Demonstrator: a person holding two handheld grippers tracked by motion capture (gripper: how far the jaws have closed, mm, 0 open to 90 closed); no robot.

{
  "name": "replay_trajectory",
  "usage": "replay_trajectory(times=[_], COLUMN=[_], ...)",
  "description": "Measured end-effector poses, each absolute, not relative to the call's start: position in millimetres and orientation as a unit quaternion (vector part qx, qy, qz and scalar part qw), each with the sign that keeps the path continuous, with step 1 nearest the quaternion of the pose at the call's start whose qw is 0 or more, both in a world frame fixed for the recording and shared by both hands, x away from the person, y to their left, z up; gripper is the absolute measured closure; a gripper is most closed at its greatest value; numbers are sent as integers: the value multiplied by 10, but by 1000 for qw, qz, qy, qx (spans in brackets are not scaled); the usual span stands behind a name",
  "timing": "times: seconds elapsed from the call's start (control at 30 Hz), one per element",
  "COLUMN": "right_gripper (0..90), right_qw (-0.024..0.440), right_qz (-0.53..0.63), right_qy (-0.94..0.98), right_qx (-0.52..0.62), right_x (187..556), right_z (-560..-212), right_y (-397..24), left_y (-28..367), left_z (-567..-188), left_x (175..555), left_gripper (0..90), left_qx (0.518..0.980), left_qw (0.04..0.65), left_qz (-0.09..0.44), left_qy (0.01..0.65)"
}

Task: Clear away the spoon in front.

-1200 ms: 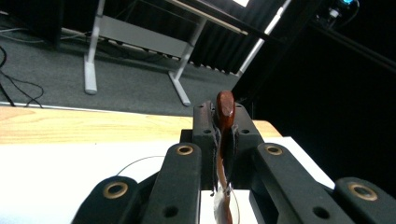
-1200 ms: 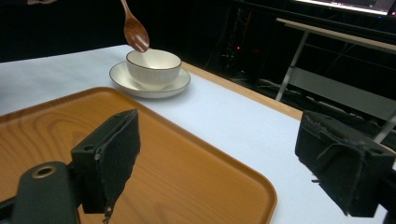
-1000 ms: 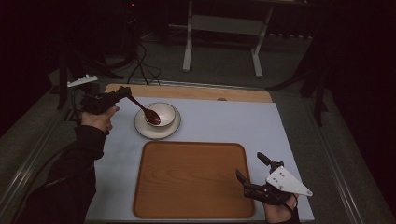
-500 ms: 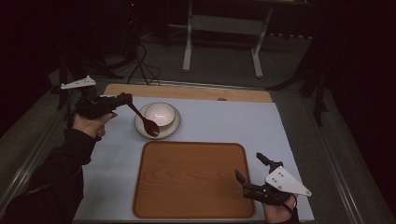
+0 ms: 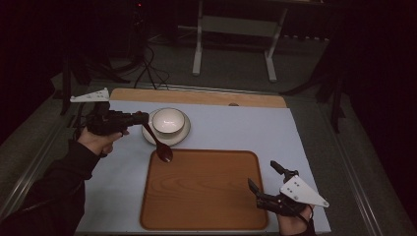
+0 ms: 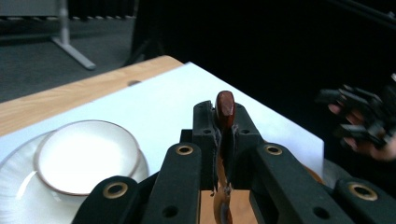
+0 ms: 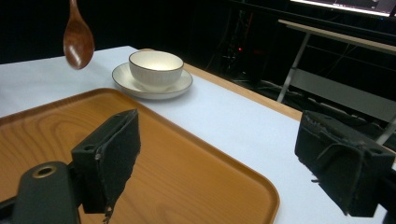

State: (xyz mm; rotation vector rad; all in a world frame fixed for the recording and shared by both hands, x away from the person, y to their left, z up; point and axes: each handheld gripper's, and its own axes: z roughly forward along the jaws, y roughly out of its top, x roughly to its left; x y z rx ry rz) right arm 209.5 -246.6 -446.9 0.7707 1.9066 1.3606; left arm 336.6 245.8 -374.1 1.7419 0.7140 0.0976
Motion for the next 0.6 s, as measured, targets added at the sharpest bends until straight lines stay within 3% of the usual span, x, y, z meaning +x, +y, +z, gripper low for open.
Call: replay_trajectory(times=[0.6], right_gripper=[141], right_qw=[332], right_qz=[517], right_qy=[732], right_qx=[295], right_x=[2096], right_z=[-4475], right_y=[-2461], left_y=[2034], left_z=[-3966], left_x=[3145], left_gripper=[843], left_qx=[817], left_qw=[543], left_qz=[-42], left_qy=[189])
